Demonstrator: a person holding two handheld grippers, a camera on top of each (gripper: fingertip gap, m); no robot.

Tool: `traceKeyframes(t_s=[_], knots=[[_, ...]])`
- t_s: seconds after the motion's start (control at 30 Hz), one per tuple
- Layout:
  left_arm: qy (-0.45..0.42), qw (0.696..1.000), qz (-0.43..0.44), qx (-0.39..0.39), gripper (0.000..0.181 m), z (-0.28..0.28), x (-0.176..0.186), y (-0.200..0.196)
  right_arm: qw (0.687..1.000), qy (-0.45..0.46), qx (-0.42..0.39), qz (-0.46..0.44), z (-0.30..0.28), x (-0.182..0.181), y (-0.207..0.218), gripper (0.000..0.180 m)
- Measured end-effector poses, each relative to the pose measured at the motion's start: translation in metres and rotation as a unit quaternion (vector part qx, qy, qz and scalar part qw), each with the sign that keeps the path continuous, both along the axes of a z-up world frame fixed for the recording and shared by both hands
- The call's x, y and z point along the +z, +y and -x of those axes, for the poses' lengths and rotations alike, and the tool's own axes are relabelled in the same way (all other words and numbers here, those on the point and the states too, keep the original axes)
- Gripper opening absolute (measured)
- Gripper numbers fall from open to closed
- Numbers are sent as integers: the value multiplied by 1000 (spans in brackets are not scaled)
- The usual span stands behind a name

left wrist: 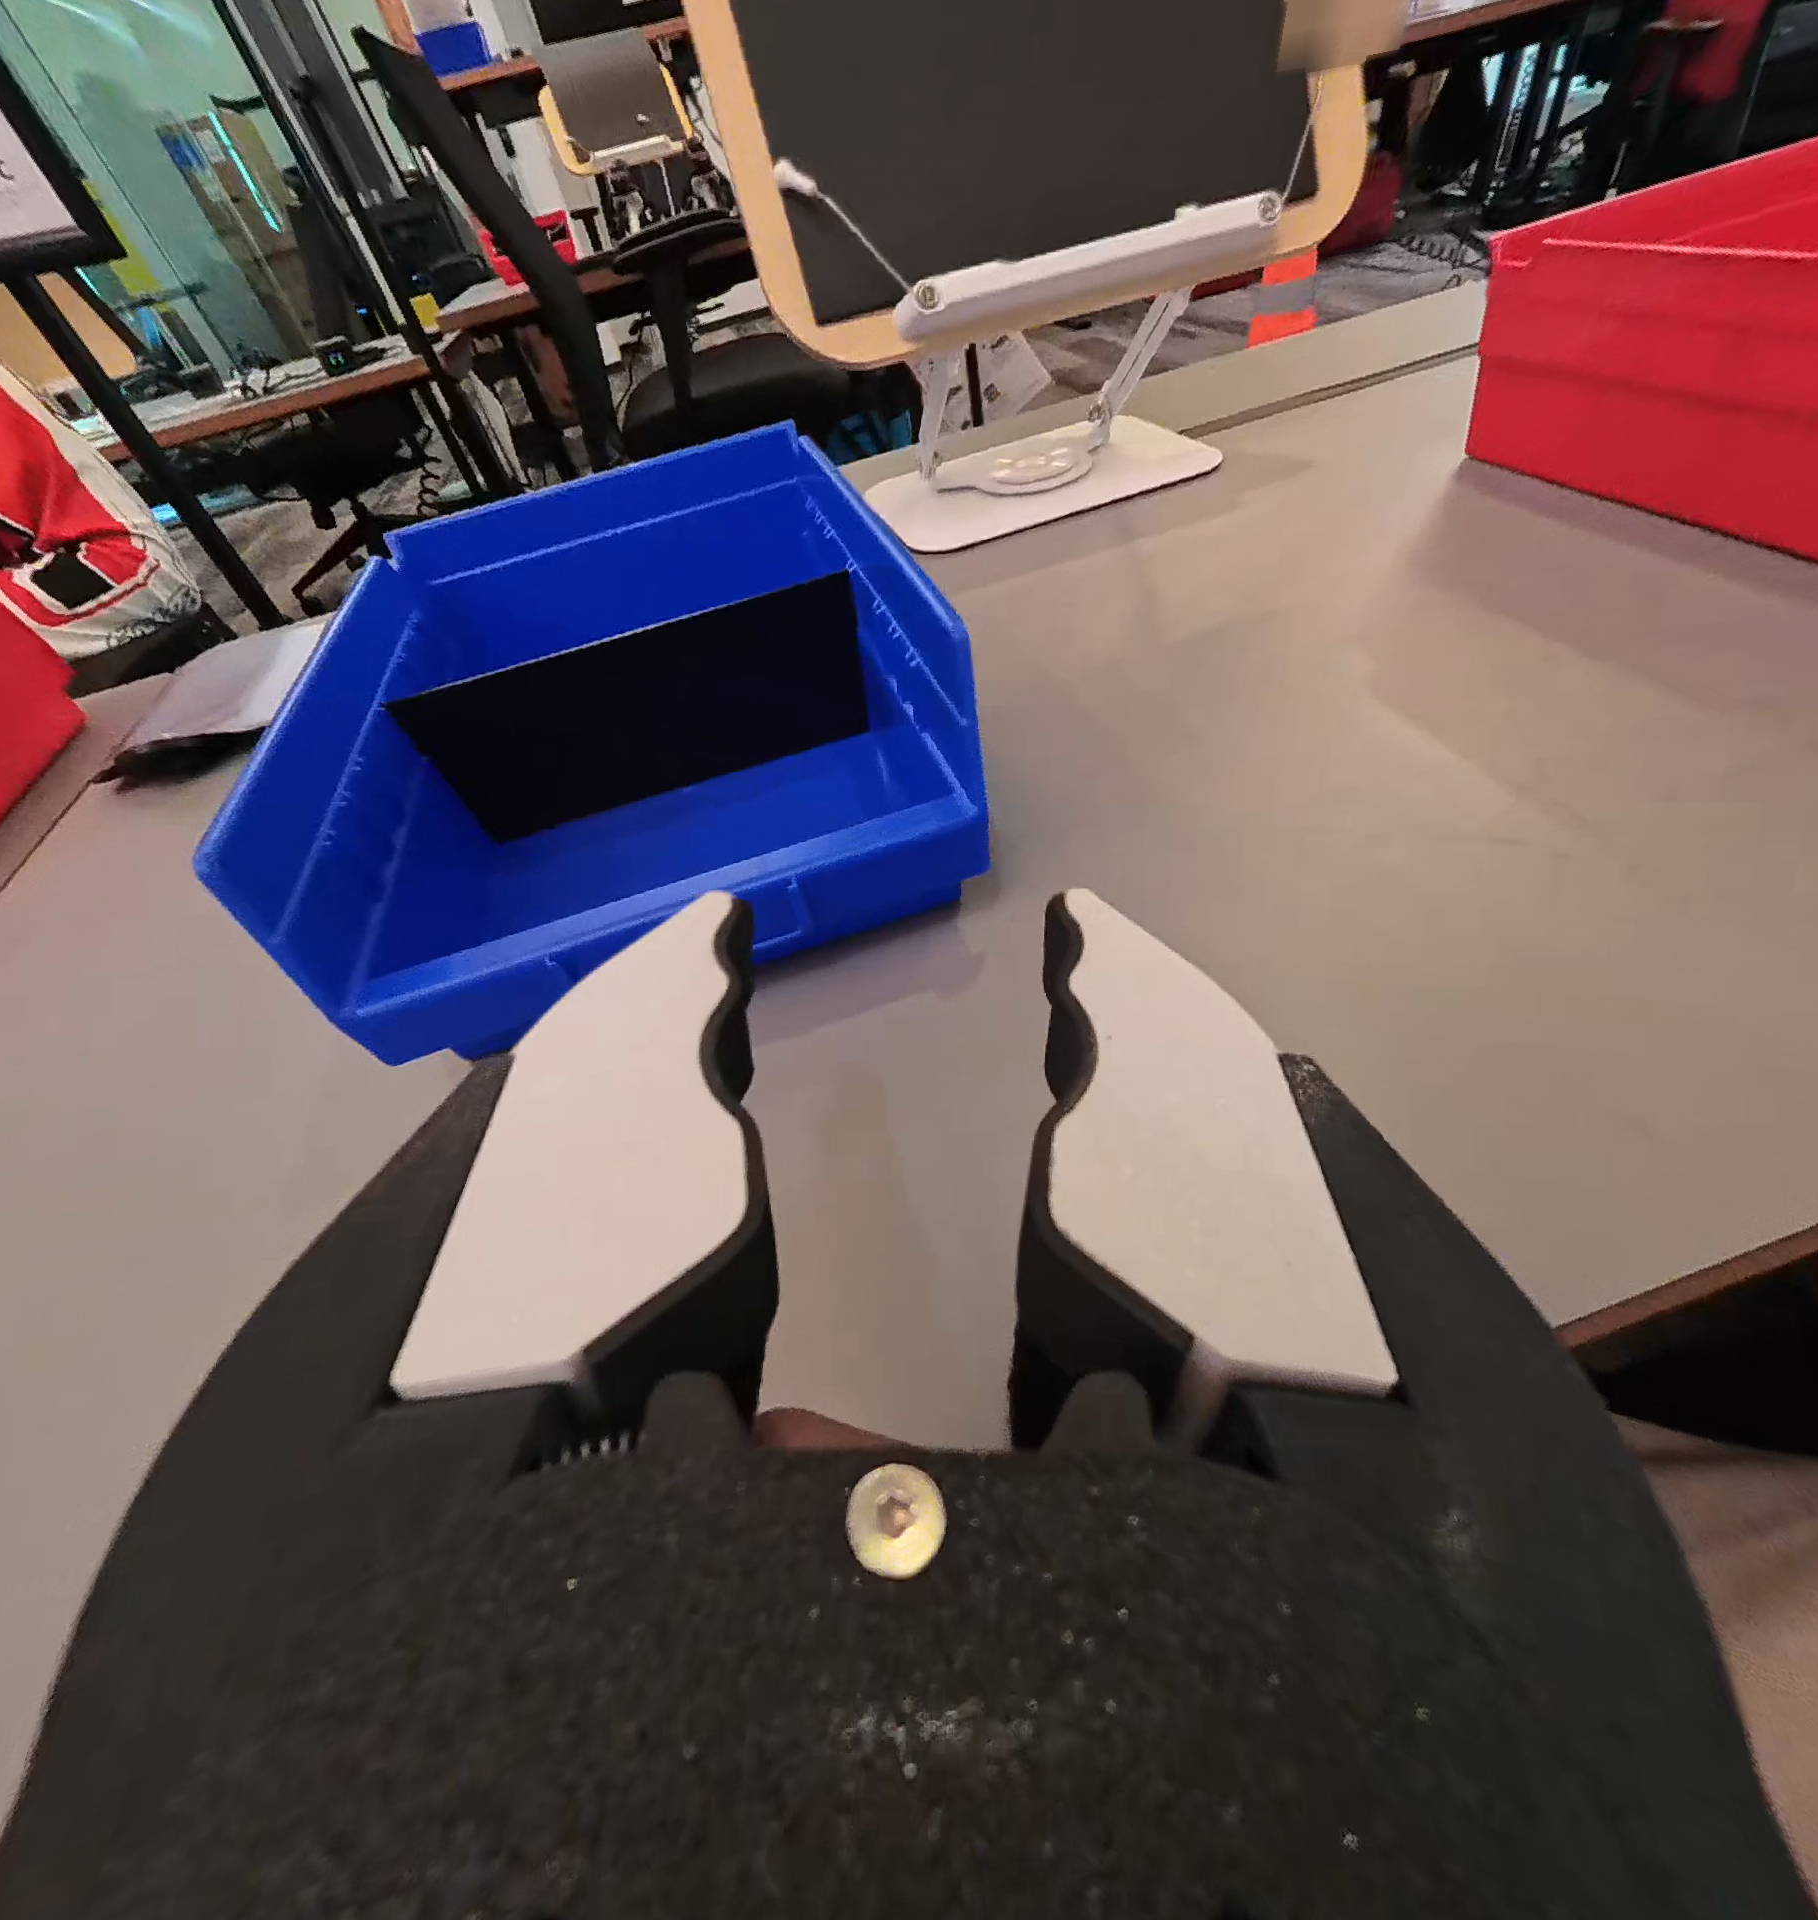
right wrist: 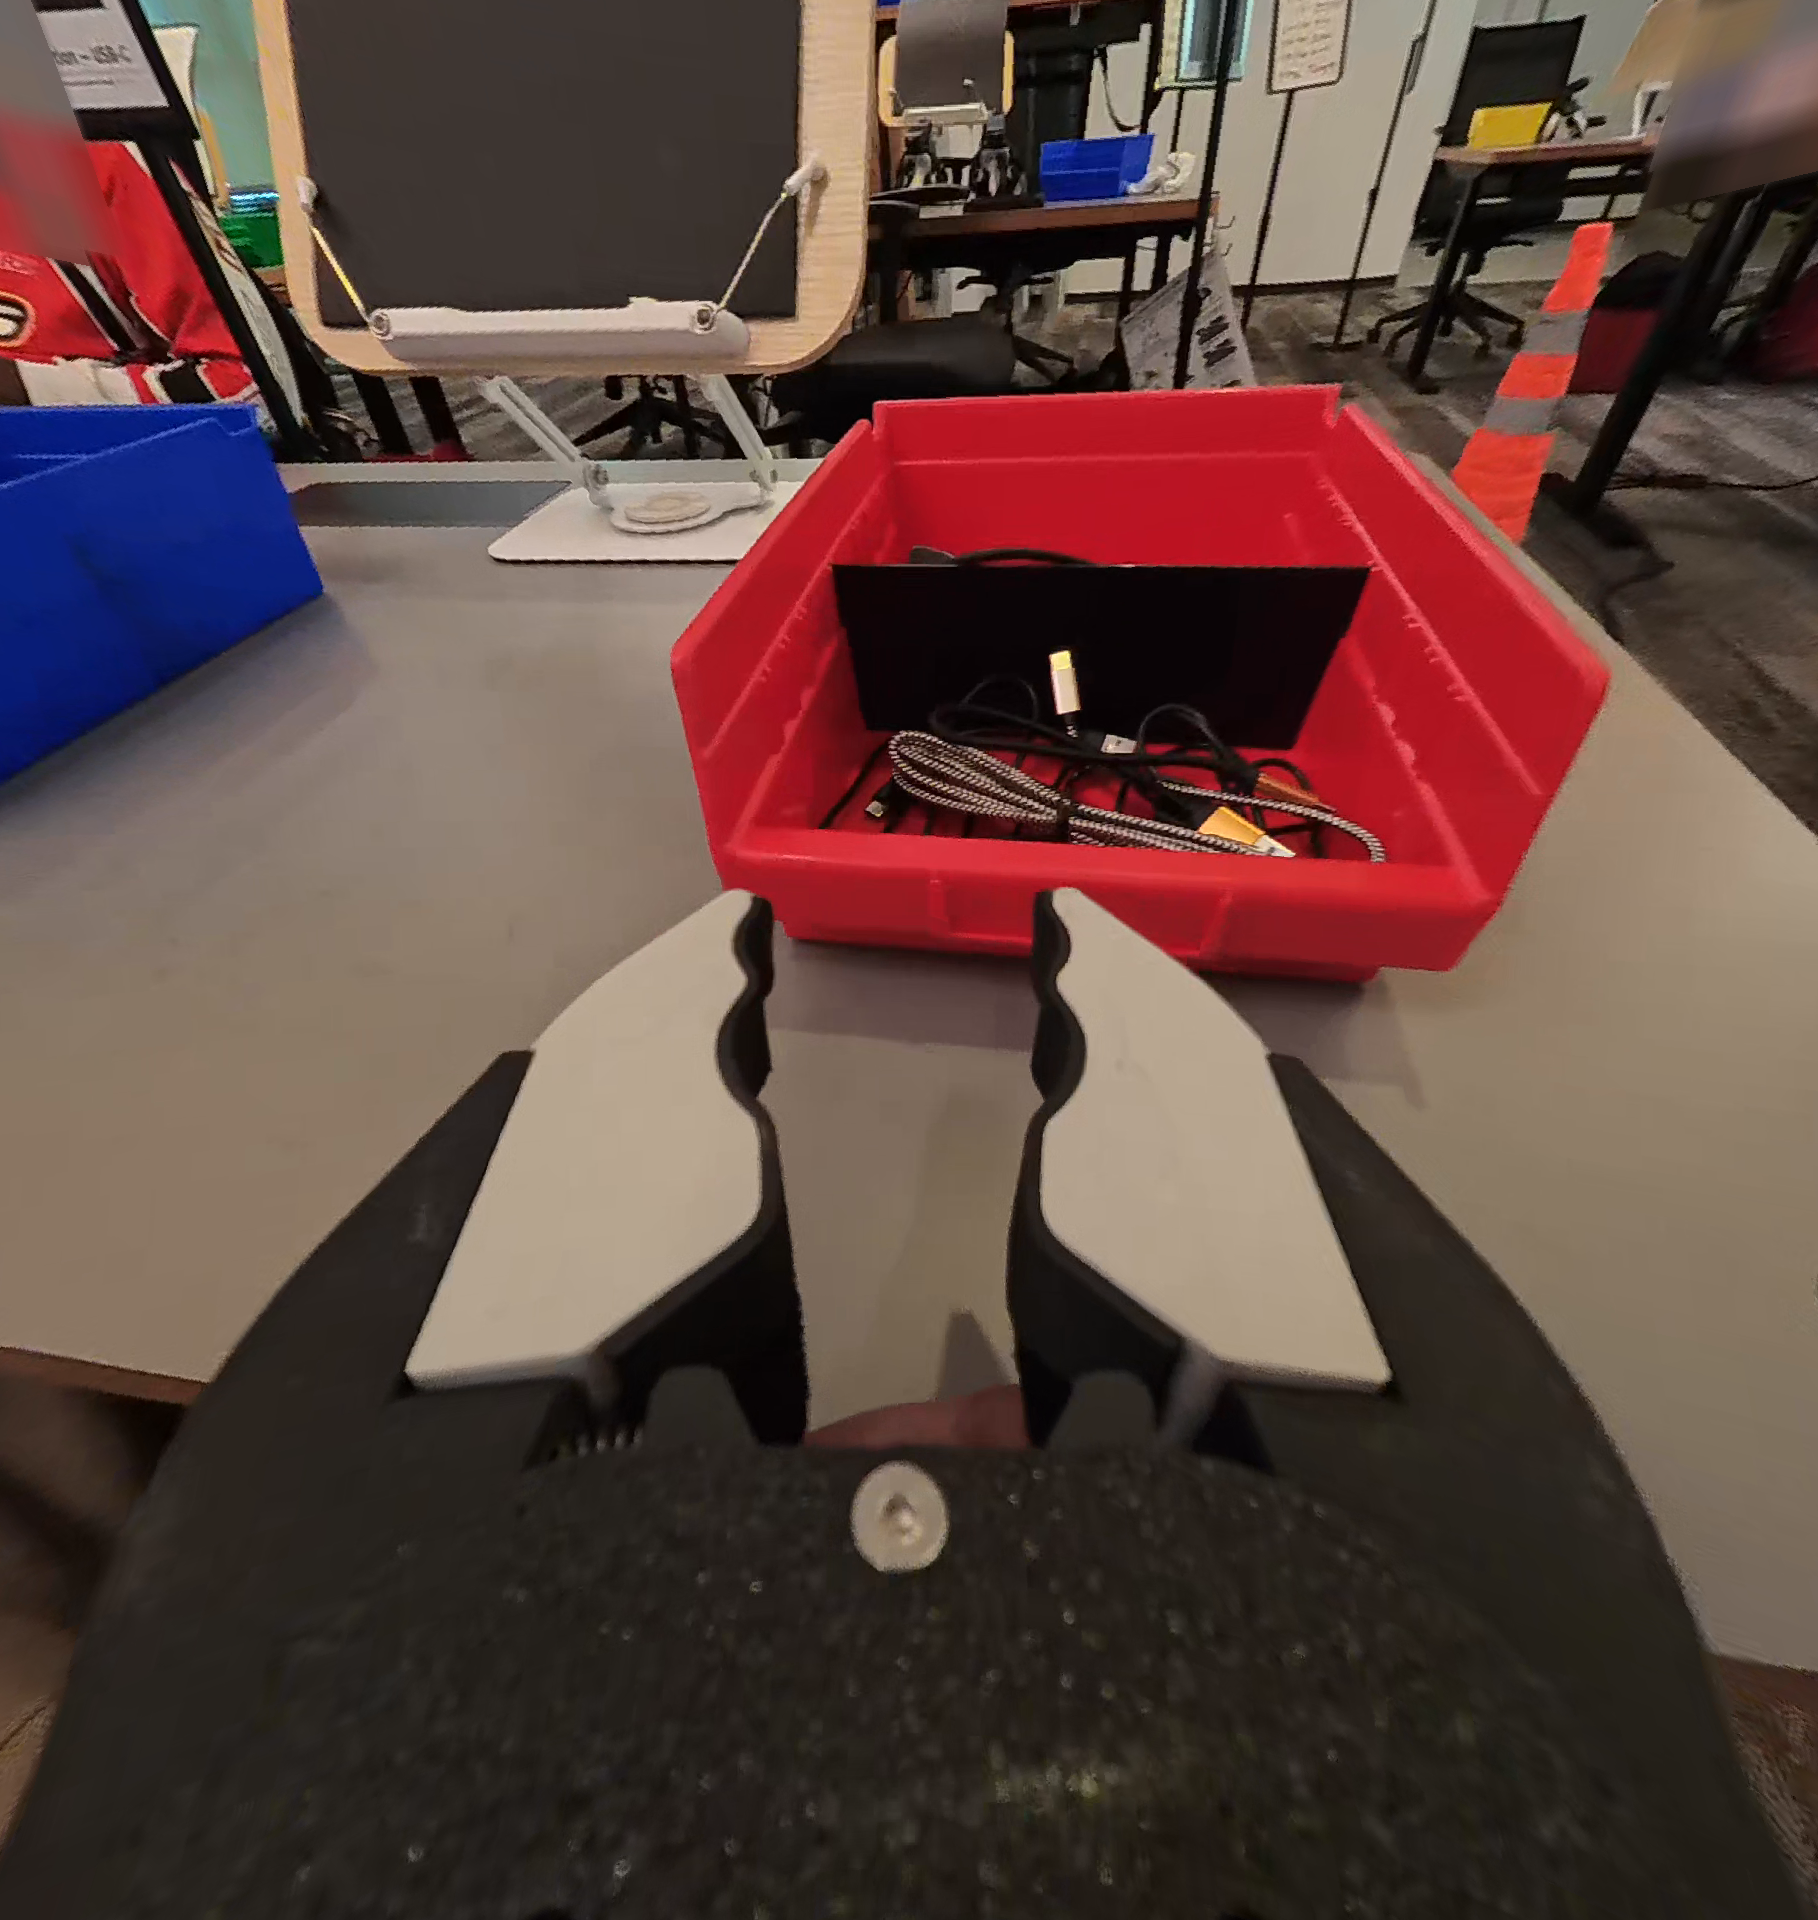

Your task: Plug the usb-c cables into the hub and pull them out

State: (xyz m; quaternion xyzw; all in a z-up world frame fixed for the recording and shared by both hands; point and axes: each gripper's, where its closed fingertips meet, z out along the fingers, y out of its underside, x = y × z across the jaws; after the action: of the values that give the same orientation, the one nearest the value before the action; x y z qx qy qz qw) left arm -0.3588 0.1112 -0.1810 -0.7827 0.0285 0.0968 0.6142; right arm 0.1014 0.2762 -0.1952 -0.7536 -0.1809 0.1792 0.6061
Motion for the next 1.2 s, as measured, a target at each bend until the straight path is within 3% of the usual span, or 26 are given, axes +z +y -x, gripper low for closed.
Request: traceKeyframes(t_s=[0.2, 0.6, 0.67, 0.8, 1.03, 1.13, 1.2], knots=[[-68, 996, -2, -62, 46, -22, -1, 3, 1000, -15, 2, 5, 1, -5, 1, 47], [-62, 997, 0, -46, 44, -15, -3, 1, 1000, -24, 14, 0, 10, -8, 1, 51], [-63, 997, 1, -46, 44, -14, -4, 1, 999, -26, 29, -26, 19, -1, 0, 61], [-78, 995, -6, -61, 44, -19, -3, 6, 994, -24, 84, -67, 64, 15, 1, 63], [-81, 994, 21, -65, 44, -20, -16, 6, 996, -60, 39, 54, 106, 1, 56, 71], [-75, 995, 29, -64, 44, -21, -20, 7, 994, -39, 71, 72, 130, 0, 51, 73], [-66, 995, 38, -66, 44, -23, -23, 6, 994, -39, 77, 66, 141, 0, 44, 88]])
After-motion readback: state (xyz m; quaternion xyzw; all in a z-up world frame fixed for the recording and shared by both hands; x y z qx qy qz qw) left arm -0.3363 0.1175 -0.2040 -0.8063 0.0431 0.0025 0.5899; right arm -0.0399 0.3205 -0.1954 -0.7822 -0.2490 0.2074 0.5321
